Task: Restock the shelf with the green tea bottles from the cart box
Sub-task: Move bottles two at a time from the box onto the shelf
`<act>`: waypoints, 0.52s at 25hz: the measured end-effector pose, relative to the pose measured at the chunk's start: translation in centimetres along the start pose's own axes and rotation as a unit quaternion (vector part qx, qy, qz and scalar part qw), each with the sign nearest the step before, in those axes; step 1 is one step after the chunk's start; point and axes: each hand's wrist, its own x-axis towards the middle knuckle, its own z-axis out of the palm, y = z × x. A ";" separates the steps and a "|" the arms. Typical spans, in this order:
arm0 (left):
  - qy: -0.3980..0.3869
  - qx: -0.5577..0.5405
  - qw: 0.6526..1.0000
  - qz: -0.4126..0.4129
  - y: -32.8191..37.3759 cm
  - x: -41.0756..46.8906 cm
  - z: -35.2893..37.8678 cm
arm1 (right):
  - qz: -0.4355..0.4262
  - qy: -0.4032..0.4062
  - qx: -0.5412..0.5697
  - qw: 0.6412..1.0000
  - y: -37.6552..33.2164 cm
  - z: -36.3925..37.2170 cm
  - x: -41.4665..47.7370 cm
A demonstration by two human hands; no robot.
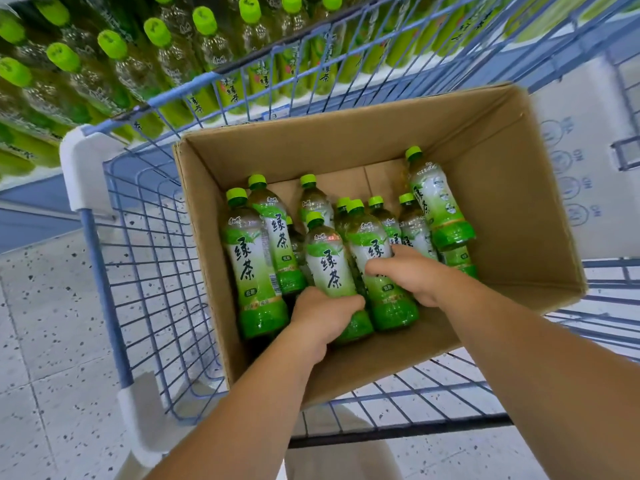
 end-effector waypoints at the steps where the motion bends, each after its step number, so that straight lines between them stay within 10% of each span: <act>1: -0.011 -0.018 1.000 -0.001 0.0 -0.1 0.0 | -0.007 0.006 0.010 1.000 0.2 -0.1 0.0; 13: -0.088 -0.009 0.979 0.185 5.2 -5.6 -4.8 | -0.124 0.133 0.125 0.975 -3.1 0.2 -6.9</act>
